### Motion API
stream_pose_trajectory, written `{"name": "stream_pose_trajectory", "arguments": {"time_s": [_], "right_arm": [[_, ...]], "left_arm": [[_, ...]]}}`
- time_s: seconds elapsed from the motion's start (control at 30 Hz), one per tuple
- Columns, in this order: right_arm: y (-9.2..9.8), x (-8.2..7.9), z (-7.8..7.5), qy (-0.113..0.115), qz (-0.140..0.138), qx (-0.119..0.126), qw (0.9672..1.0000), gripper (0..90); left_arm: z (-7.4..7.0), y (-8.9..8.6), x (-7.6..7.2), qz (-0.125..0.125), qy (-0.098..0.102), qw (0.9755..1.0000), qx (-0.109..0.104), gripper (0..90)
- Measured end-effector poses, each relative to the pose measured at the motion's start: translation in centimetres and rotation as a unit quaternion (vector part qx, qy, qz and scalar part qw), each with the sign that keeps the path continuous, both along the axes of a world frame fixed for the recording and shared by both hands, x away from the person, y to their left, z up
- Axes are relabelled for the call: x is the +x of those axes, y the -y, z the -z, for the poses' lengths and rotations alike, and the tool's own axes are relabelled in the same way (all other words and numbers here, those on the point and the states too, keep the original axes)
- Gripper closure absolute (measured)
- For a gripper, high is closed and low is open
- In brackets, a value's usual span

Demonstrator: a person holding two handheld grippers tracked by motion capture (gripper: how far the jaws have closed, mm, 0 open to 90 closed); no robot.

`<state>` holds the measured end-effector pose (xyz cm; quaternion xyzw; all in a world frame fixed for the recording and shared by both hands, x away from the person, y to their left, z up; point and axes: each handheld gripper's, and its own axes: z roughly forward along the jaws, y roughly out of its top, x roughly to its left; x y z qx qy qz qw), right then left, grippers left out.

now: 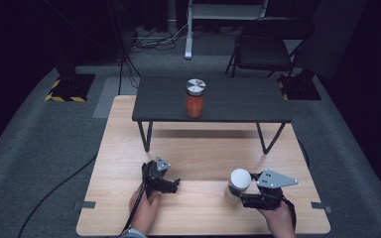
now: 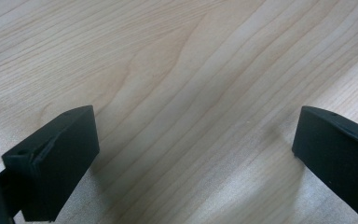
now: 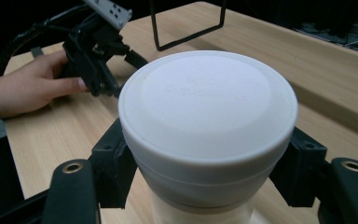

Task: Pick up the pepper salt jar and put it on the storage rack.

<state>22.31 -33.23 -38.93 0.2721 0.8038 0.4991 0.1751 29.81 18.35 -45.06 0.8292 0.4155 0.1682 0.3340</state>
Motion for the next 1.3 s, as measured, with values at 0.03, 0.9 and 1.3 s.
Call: {"name": "stream_pose_trajectory", "arguments": {"time_s": [0.03, 0.9, 1.3], "right_arm": [[0.0, 0.1, -0.3, 0.002, 0.0, 0.0, 1.0, 33.1], [-0.9, 2.9, -8.9, 0.016, 0.01, 0.001, 0.9998, 33.1], [-1.5, 5.0, -13.4, 0.018, 0.016, 0.025, 0.9994, 33.0]], "left_arm": [[0.0, 0.0, 0.0, 0.001, 0.001, 1.0, 0.0, 0.3], [0.1, 0.0, 0.0, -0.001, 0.002, 1.0, -0.002, 0.3], [0.1, 0.0, 0.0, -0.002, 0.0, 1.0, -0.002, 0.3]]}}
